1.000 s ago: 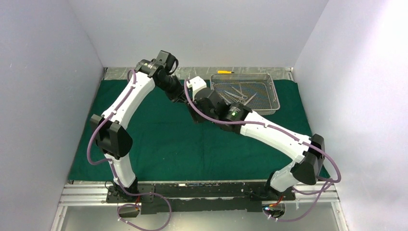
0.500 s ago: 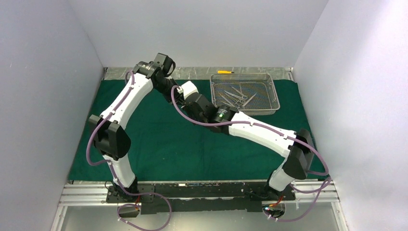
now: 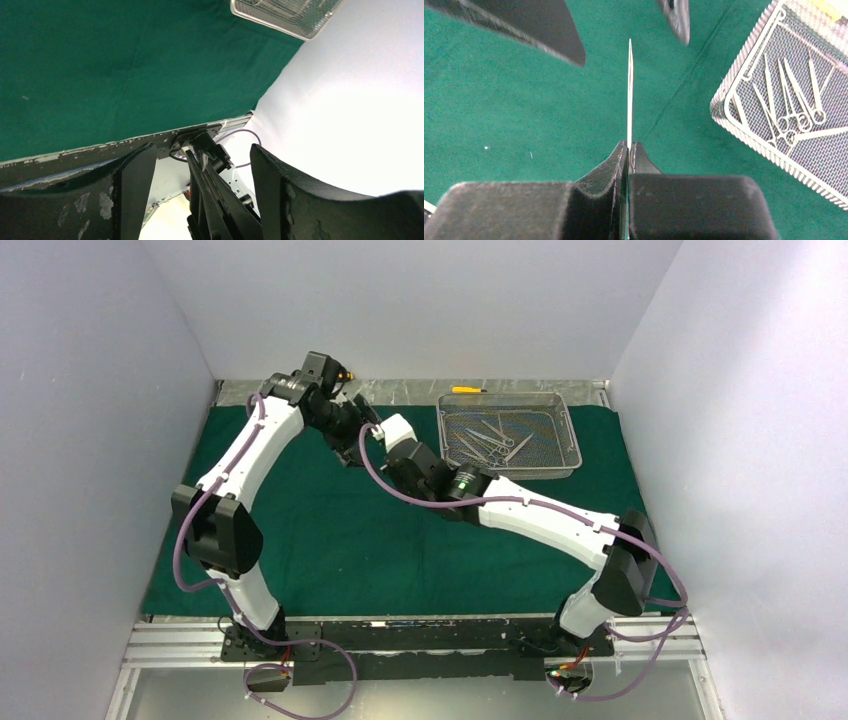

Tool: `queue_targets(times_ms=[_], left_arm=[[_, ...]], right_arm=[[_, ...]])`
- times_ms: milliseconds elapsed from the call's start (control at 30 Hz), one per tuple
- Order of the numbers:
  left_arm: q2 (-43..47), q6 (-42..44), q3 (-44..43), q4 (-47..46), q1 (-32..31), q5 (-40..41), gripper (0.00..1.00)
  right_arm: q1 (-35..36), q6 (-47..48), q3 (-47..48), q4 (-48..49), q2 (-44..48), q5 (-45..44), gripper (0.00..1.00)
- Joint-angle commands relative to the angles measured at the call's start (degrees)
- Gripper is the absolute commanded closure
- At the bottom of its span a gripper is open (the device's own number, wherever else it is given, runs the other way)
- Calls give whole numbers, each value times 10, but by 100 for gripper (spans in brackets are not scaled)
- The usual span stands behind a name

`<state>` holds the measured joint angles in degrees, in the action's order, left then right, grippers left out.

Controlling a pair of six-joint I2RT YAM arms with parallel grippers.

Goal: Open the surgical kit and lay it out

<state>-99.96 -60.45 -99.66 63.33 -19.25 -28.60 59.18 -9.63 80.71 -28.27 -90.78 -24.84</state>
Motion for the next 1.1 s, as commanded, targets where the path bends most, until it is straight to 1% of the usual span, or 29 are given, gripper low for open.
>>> queue_targets(times_ms=[0,67,167,267,333,433,500,600,733,867,933,1067], left_arm=[[30,38,7,-56,14,-54,23],[33,56,9,-57,22,-47,19],[45,95,27,-74,35,-42,18],[65,134,59,-119,44,-83,18],[77,153,75,-145,44,-100,18],[81,175,82,-155,45,-115,18],[78,187,76,-145,45,-114,19],[70,197,68,-140,45,-113,19],[63,199,61,-139,44,-119,19],[64,201,64,-142,44,-123,20],[66,204,67,-143,45,-121,20],[65,205,72,-146,45,-125,20]], right_arm=[[-3,-32,-29,-3,51,-7,100],[-8,-53,-53,-13,70,-1,100],[-27,-104,-95,-53,103,15,100],[-80,-181,-136,-127,147,67,100],[-117,-223,-190,-158,189,94,100],[-150,-257,-251,-208,248,104,100],[-176,-263,-278,-240,263,110,100],[-225,-249,-313,-265,250,128,100],[-267,-246,-299,-284,189,104,100],[-317,-218,-293,-289,122,98,100],[-343,-203,-288,-286,106,93,100],[-398,-186,-287,-276,88,115,100]])
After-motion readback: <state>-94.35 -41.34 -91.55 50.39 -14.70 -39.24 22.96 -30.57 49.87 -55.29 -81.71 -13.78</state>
